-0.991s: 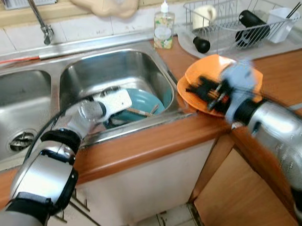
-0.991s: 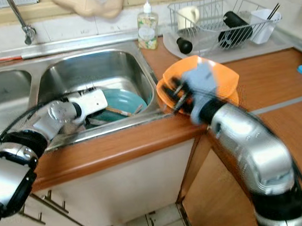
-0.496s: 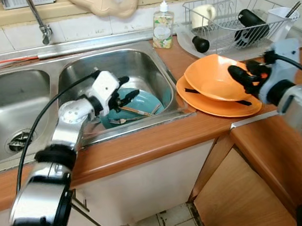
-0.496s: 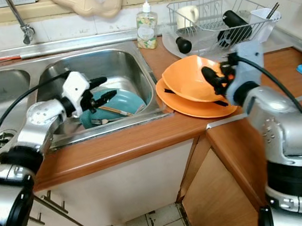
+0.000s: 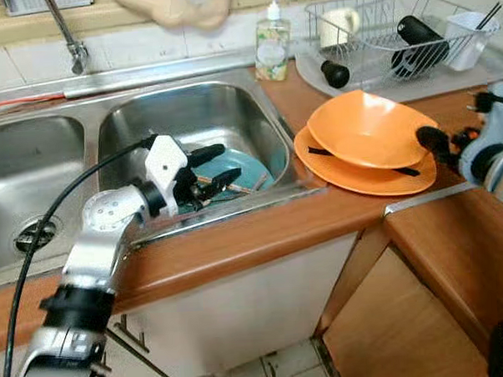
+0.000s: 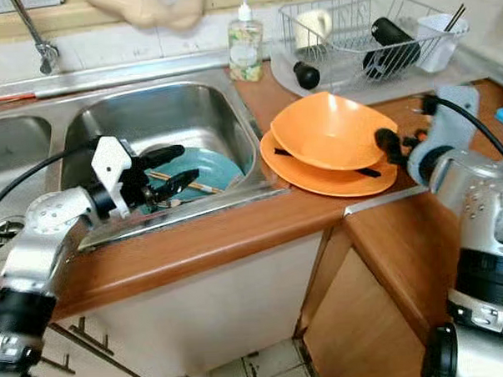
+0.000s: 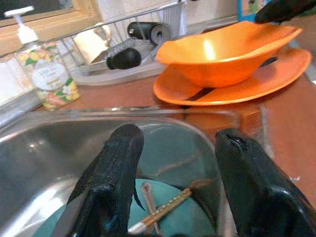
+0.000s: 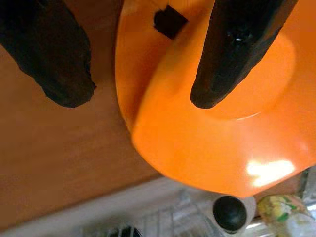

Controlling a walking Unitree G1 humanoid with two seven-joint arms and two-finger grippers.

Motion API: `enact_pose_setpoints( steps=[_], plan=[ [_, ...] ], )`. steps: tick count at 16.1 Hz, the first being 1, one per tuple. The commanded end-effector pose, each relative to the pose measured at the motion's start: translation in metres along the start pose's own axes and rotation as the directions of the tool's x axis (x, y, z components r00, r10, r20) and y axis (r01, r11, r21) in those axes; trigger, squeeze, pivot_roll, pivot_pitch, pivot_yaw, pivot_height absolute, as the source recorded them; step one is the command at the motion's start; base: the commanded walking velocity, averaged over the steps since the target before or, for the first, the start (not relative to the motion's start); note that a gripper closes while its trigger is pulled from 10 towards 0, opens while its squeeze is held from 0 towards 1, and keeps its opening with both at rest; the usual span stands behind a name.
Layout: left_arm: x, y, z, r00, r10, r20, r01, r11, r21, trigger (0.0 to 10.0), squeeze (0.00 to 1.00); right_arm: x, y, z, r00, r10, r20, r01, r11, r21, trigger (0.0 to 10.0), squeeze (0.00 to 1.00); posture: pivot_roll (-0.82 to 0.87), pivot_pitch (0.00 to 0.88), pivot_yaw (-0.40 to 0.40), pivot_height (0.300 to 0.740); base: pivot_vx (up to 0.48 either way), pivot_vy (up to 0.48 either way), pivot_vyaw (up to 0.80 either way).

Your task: Kitchen organization

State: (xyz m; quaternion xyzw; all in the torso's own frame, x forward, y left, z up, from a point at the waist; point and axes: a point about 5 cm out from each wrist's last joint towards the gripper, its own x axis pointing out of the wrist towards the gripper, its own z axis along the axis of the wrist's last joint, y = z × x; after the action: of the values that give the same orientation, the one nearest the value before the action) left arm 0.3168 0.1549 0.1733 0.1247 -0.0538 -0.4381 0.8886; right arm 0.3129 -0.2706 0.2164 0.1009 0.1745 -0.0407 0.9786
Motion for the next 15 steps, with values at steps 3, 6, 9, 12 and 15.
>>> enact_pose_setpoints(
  steps=[3,6,9,12,15],
  plan=[
    [-0.003,-0.006,0.006,1.0,-0.026,-0.002,0.026,1.0,-0.01,10.0,0.0,0.002,0.012,-0.002,0.992,0.123,-0.006,-0.121,0.982,0.142,0.7,0.0,-0.13,0.0,0.039,0.74,0.0,0.0,0.0],
    [-0.006,-0.01,0.008,1.0,-0.026,-0.016,0.025,0.999,-0.022,10.0,0.0,0.004,0.022,-0.01,0.984,0.171,-0.039,-0.16,0.966,0.203,0.0,0.0,-0.12,0.0,0.033,0.74,0.0,0.0,0.0],
    [-0.007,-0.013,0.009,1.0,-0.023,-0.022,0.022,0.999,-0.031,10.0,0.0,0.006,0.027,-0.019,0.979,0.191,-0.066,-0.169,0.955,0.245,0.0,0.0,-0.11,0.0,0.032,0.74,0.0,0.0,0.0],
    [-0.007,-0.014,0.01,0.999,-0.023,-0.028,0.022,0.999,-0.033,10.0,0.0,0.006,0.029,-0.023,0.977,0.2,-0.075,-0.173,0.947,0.272,0.0,0.0,-0.11,0.0,0.034,0.74,0.0,0.0,0.0],
    [-0.007,-0.015,0.011,0.999,-0.026,-0.028,0.025,0.999,-0.033,10.0,0.0,0.007,0.031,-0.023,0.977,0.198,-0.075,-0.17,0.945,0.281,0.0,0.0,-0.11,0.0,0.034,0.74,0.0,0.0,0.0]
  ],
)
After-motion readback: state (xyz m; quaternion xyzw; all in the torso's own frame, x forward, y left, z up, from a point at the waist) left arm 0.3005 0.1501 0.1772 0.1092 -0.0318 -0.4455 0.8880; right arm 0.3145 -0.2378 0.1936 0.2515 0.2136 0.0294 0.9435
